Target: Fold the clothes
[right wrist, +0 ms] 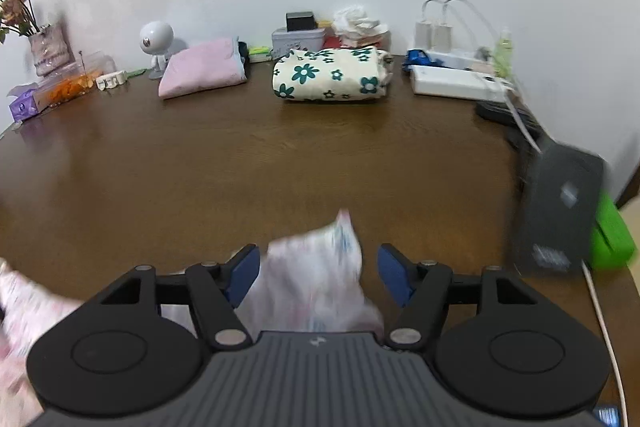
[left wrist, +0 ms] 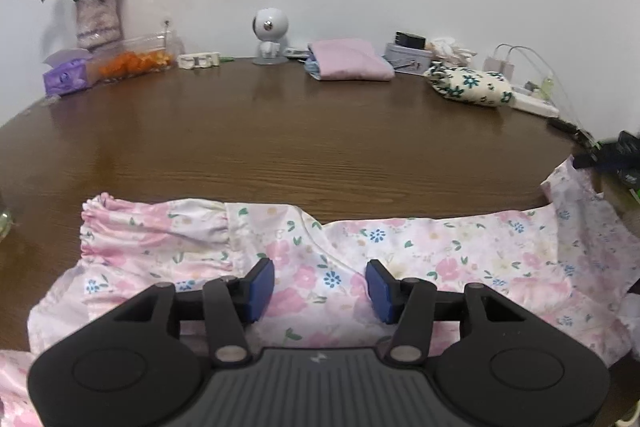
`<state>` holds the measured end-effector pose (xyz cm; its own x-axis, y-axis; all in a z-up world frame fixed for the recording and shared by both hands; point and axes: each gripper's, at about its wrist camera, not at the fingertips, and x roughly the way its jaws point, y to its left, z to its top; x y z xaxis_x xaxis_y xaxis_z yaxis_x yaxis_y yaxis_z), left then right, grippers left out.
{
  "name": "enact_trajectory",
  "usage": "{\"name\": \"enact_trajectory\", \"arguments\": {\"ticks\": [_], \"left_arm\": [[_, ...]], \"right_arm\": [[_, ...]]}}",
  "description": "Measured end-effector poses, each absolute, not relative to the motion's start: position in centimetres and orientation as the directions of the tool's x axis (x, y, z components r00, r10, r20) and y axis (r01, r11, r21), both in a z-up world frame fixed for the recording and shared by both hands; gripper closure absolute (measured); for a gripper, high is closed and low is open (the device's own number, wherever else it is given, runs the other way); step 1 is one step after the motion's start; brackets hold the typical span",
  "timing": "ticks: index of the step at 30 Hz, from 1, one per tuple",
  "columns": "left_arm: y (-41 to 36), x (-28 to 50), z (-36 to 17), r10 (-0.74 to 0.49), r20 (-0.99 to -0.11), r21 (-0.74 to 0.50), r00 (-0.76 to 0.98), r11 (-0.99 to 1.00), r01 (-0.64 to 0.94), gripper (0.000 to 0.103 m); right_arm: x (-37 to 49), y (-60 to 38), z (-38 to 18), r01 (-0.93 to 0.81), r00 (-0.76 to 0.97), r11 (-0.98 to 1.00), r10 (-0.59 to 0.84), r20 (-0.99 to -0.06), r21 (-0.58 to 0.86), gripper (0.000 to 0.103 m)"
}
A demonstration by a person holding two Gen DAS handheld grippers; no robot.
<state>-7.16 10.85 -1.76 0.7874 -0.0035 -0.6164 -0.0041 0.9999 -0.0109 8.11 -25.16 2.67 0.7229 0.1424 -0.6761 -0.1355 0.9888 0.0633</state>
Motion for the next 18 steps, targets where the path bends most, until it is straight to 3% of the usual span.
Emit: {"name": "enact_trajectory", "arguments": {"ticks": [1, 4, 7, 10, 14, 18], "left_arm": [[10.9, -7.1, -1.9, 0.015, -0.611, 0.019, 0.792, 1.000, -0.004, 0.052], [11.7, -7.0, -1.9, 0.016, -0.610, 0.024, 0.792, 1.000, -0.002, 0.052], [12.9, -6.5, -1.8, 0.047, -0.613, 0.025, 0.789, 0.999, -0.039, 0.052], [13.4, -6.3, -1.8, 0.051, -0.609, 0.023, 0.791, 0.999, -0.046, 0.051], [13.4, -6.4, -1.9, 0.050, -0.601, 0.024, 0.797, 0.999, -0.045, 0.051], [13.5, -6.4, -1.9, 0.045, -0.602, 0.019, 0.797, 0.999, -0.042, 0.050]], "right_arm": [[9.2, -24.7, 2.3, -0.122, 0.706, 0.991, 0.126, -0.696, 0.056, 0.048], [10.8, -23.9, 0.8, -0.093, 0.660, 0.993, 0.113, -0.742, 0.069, 0.101], [8.1, -24.1, 0.9, -0.138, 0.714, 0.987, 0.156, -0.683, 0.081, 0.102], [2.0, -24.8, 3.3, -0.258, 0.803, 0.963, 0.258, -0.538, 0.077, 0.102], [-7.1, -26.0, 3.7, -0.491, 0.796, 0.870, 0.425, -0.431, -0.048, 0.102], [-10.3, -26.3, 0.8, -0.475, 0.748, 0.869, 0.315, -0.584, -0.140, 0.102]]}}
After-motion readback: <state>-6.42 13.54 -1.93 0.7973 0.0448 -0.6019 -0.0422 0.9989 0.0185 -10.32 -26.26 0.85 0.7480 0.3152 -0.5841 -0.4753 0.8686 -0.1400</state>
